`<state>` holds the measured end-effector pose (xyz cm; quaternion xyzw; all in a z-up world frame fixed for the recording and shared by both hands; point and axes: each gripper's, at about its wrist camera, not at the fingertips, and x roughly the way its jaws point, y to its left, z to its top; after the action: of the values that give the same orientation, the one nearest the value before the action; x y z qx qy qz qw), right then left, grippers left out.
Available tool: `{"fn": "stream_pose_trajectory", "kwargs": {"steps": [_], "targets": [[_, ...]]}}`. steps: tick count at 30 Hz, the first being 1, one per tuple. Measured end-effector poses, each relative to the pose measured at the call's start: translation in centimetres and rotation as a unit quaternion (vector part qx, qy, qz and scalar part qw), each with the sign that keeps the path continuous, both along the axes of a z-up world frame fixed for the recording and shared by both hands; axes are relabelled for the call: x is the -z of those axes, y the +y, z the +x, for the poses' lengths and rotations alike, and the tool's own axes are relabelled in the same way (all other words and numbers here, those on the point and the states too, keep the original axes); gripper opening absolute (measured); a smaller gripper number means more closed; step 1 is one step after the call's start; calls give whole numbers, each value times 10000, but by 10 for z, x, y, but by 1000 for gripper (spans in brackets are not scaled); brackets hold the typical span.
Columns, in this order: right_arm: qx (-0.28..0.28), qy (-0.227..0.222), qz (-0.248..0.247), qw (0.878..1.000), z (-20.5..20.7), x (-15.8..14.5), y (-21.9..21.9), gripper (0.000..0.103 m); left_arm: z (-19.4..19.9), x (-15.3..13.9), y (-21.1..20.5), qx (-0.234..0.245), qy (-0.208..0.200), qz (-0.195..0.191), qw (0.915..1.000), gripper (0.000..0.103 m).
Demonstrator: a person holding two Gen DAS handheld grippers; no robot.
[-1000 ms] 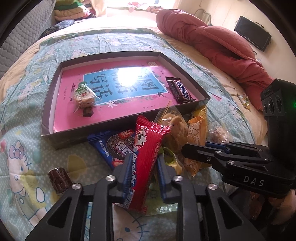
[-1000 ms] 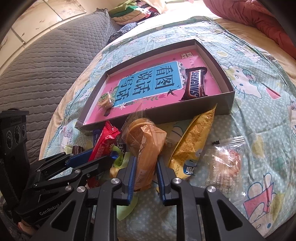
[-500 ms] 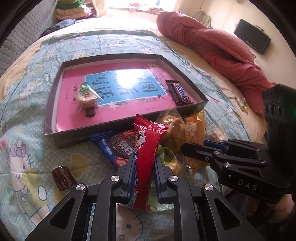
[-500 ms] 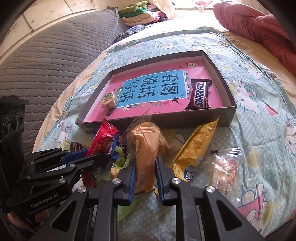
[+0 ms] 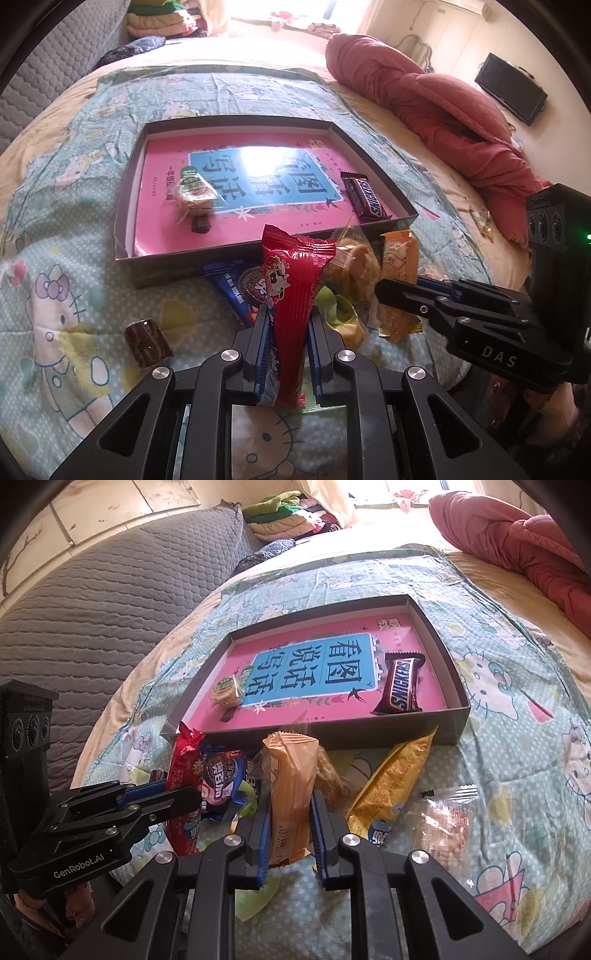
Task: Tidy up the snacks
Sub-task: 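Grasp the red wrapped snack with the left gripper while the right gripper grasps the orange packet, then lift the red snack with left gripper while right gripper lifts the orange packet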
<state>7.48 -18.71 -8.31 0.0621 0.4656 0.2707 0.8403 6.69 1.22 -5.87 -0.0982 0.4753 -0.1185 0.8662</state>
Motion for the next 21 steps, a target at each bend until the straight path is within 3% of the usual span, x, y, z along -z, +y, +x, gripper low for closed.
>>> {"fn": "stream_pose_trajectory", "kwargs": {"steps": [21], "targets": [[-39,-281,211,9994,-2,-15,-5,20,-9,-18,20,-372,-235,-173,9989,19]]}}
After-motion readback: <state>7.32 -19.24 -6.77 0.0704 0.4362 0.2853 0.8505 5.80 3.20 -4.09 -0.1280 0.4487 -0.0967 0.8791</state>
